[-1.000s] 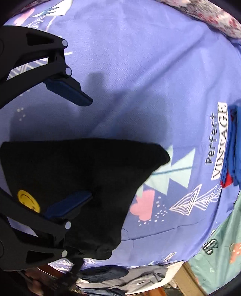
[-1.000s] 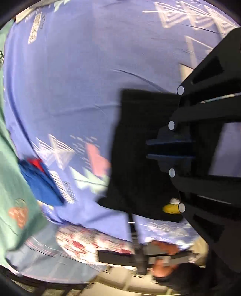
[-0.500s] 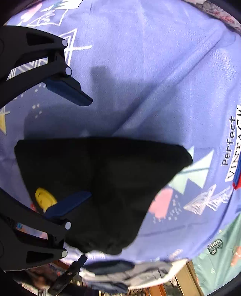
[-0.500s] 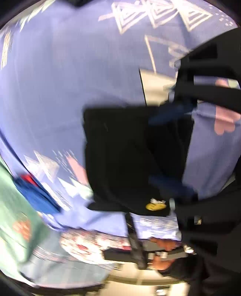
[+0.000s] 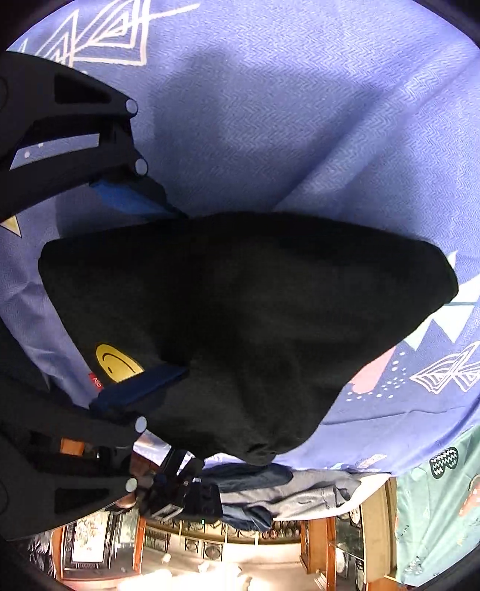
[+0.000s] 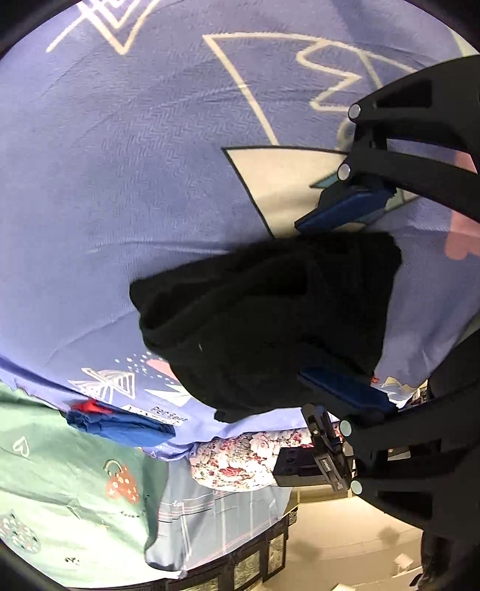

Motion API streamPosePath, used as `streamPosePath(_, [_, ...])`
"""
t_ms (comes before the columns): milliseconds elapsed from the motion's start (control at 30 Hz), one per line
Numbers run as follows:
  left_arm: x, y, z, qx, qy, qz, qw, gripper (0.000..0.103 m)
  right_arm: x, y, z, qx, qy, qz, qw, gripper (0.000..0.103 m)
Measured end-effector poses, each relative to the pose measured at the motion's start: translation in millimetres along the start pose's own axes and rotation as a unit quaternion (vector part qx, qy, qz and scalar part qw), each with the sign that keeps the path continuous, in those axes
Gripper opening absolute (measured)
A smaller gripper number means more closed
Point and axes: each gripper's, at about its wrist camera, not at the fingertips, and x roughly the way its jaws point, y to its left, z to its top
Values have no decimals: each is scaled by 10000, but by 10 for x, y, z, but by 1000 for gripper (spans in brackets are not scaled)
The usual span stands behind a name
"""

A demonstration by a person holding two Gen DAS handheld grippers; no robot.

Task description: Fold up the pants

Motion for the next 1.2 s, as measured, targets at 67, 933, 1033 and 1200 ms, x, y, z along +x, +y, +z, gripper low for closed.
streamPosePath(67, [39, 9, 25, 3, 40, -106, 9999, 70, 23, -2, 44, -13, -62, 168, 9998, 74])
streamPosePath(933, [-522, -347, 39, 460, -632, -768, 9940, 11, 112, 707, 227, -753, -28, 556, 9956, 32])
streamPosePath(1033, [-994, -600, 150, 783, -1193, -793, 9866, 11, -32, 1165, 376, -1325, -176, 708, 9885, 32])
streamPosePath(1200, [-1806, -923, 518, 1275, -2115, -611, 9671, 11, -133, 2032, 869, -2302, -461, 1007, 9668, 32])
